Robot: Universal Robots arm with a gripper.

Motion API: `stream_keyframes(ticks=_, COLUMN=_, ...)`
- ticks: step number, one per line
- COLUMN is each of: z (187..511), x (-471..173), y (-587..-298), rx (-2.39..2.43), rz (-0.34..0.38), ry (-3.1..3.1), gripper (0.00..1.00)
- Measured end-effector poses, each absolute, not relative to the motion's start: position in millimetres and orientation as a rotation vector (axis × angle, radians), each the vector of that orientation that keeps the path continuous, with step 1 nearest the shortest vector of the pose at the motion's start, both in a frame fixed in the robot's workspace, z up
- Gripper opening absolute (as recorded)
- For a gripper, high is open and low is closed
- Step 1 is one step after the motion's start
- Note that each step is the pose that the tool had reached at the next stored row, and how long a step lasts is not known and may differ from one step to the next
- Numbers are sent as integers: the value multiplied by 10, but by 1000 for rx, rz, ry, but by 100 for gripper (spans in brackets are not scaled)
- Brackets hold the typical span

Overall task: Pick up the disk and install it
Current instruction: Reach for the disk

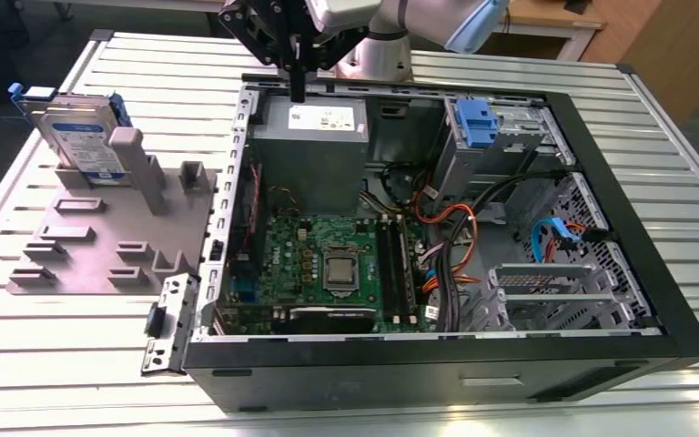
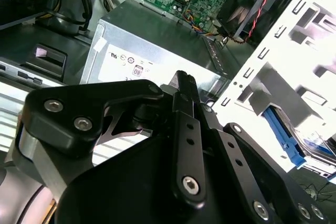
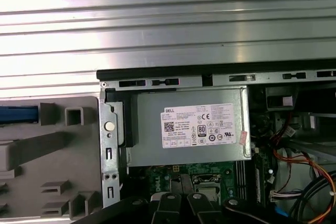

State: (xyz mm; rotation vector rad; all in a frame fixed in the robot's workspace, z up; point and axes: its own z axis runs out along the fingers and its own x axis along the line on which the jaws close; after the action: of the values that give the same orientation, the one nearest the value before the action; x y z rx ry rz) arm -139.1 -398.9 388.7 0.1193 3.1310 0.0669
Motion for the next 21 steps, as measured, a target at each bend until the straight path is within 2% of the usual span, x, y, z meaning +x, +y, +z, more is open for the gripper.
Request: stream_keyframes(ticks=21, z=3862, x=-1402, y=-3989, rx=120, rz=66, ry=3148, gripper=11)
